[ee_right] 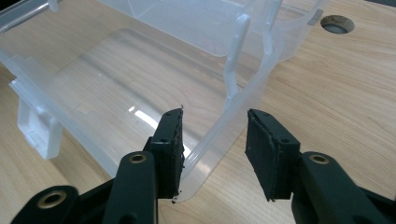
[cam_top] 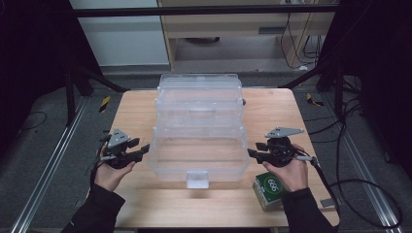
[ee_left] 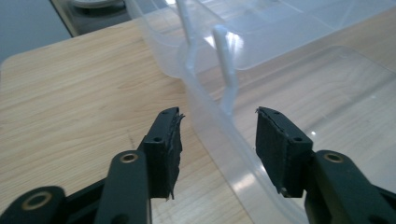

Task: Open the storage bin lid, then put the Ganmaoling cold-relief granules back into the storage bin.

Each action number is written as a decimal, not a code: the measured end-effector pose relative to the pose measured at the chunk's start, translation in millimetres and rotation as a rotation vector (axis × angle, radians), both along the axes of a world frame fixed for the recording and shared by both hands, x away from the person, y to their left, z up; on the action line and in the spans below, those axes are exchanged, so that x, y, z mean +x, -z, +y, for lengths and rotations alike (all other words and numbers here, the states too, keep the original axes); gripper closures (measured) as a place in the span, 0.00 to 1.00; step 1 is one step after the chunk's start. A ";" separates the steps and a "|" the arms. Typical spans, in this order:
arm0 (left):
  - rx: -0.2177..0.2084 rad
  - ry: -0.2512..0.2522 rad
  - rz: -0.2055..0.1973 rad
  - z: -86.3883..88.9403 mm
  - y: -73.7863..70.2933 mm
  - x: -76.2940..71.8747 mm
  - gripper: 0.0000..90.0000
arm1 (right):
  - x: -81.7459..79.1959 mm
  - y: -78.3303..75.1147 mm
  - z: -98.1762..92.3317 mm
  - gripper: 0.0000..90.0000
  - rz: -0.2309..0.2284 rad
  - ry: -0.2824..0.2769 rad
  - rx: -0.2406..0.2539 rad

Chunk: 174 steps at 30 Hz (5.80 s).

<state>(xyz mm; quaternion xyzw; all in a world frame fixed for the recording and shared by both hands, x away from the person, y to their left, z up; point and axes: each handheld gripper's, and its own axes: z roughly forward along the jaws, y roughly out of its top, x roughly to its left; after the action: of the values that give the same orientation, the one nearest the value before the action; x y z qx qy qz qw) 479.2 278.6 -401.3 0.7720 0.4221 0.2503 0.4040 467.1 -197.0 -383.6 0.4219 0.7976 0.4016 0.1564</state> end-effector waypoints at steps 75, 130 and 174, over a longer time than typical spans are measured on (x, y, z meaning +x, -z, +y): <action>0.047 -0.131 0.082 42.0 27.1 20.7 0.42 | -32.6 27.5 -2.1 0.07 0.518 0.119 -0.330; 0.057 -0.125 0.097 42.0 28.5 21.5 0.42 | -23.8 15.6 -6.3 0.19 0.509 0.025 -0.401; 0.061 -0.123 0.106 40.3 31.1 22.3 0.42 | 0.3 -75.7 -12.1 0.20 0.313 -0.037 -0.405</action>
<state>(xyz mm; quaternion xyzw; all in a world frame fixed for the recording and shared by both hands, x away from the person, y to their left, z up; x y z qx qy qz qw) 501.5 318.9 -432.4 0.7688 0.4817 0.2463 0.3410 467.3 -209.1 -307.9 0.4244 0.8839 0.1664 0.1047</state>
